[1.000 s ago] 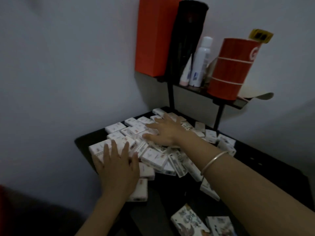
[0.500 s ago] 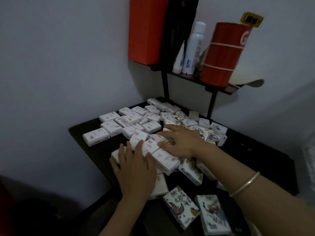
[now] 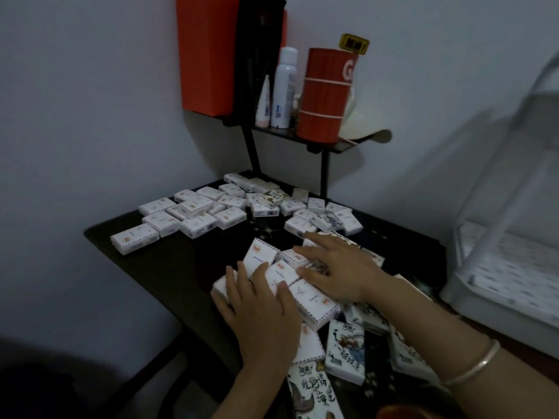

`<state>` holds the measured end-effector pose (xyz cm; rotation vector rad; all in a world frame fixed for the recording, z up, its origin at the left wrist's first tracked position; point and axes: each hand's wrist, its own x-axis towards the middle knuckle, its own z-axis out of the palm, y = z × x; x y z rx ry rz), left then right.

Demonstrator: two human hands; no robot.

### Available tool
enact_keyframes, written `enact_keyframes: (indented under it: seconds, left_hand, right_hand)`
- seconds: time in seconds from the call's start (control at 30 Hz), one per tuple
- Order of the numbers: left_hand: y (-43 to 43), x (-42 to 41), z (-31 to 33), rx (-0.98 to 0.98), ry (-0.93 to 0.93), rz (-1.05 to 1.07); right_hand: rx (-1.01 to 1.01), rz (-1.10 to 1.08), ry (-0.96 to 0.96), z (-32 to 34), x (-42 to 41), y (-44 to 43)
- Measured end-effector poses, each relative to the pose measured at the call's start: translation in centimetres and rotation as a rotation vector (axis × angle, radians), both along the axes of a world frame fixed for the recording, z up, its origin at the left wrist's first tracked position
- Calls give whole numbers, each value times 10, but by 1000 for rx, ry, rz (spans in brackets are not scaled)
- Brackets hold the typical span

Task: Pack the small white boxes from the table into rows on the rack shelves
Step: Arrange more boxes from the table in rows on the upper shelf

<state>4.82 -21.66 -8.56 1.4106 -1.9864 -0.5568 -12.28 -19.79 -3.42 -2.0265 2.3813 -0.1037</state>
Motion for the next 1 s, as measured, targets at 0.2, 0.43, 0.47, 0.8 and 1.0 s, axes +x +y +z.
enact_keyframes:
  seconds: [0.2,0.43,0.47,0.8,1.0]
  left_hand:
    - [30,-17,0,30,81,-53]
    - [23,-12,4,43,151,-92]
    - [20,-9,5,10,146,-97]
    - [-20,8,31,-241,-194,-230]
    - [-30,6,30,-258,-415,-274]
  right_hand:
    - [-33,-83,12,-4,-17,54]
    - [-161,-160,-155,-1,-26,83]
    - [-207,-167,-148,2,-24,84]
    - [-99,-288,143,17,52,89]
    - [-129,-353,79,10,57,88]
